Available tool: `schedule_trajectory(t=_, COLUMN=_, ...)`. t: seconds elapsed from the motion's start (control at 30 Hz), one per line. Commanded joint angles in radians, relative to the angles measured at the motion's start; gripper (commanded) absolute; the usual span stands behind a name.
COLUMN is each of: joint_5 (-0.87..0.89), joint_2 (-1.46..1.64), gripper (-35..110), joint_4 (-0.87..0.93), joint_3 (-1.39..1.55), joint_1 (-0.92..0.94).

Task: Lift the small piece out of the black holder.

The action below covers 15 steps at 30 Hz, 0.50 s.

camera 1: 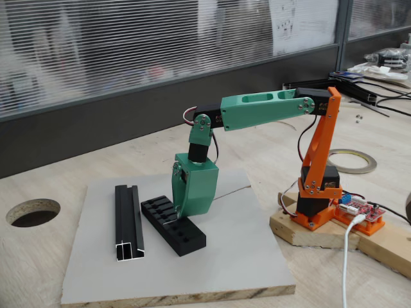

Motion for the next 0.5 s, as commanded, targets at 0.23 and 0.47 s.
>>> schedule_trajectory(t=0.23, joint_5=0.011, joint_2=0.038, gripper=5, joint_4=-0.005, joint_3=-0.028, joint_1=-0.009)
schedule_trajectory(t=0.47, joint_5=0.015, joint_2=0.063, gripper=5, joint_4=-0.006, joint_3=-0.048, joint_1=0.003)
